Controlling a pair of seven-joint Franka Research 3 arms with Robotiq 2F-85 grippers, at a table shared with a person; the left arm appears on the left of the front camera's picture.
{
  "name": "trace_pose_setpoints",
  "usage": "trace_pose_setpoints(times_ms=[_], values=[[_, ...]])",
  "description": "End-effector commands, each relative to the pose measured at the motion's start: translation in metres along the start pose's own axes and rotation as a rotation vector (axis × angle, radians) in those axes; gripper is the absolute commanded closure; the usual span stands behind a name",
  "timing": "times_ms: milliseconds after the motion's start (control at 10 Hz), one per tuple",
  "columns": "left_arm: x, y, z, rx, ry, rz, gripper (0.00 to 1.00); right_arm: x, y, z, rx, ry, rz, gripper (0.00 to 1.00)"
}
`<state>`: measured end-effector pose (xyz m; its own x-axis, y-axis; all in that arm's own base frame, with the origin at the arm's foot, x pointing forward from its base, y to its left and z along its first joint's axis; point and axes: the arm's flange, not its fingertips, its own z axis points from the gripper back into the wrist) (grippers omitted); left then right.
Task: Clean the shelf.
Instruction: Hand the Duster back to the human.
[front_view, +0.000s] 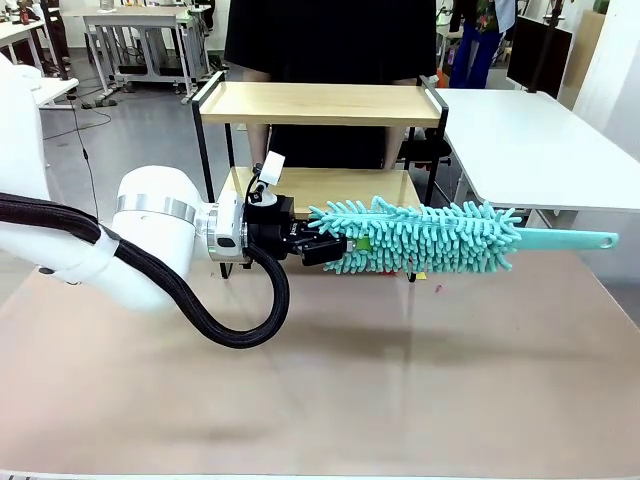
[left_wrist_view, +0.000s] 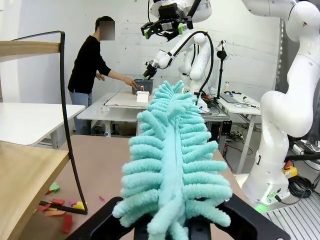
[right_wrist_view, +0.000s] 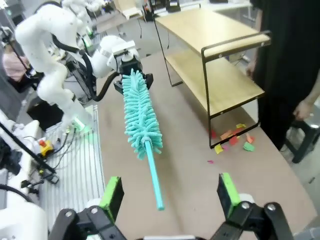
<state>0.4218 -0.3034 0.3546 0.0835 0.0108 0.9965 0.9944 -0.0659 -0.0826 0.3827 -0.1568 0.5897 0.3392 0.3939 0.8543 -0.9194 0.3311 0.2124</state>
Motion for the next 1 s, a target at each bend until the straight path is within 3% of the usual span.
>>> trace_pose_setpoints(times_ms=[0, 400, 700, 900], values=[[0.0, 0.0, 0.0, 0.0, 0.0, 0.0, 0.83, 0.005, 0.007, -0.002, 0.004, 0.024, 0.02, 0.0], [0.099, -0.011, 0.043, 0.184, -0.045, -0.137, 0.83, 0.005, 0.007, -0.002, 0.004, 0.024, 0.02, 0.0], [0.186, -0.032, 0.086, 0.396, -0.112, -0.196, 0.83, 0.005, 0.007, -0.002, 0.004, 0.024, 0.02, 0.0], [0.224, -0.052, 0.127, 0.533, -0.156, -0.238, 0.83, 0.005, 0.007, -0.002, 0.004, 0.024, 0.02, 0.0]])
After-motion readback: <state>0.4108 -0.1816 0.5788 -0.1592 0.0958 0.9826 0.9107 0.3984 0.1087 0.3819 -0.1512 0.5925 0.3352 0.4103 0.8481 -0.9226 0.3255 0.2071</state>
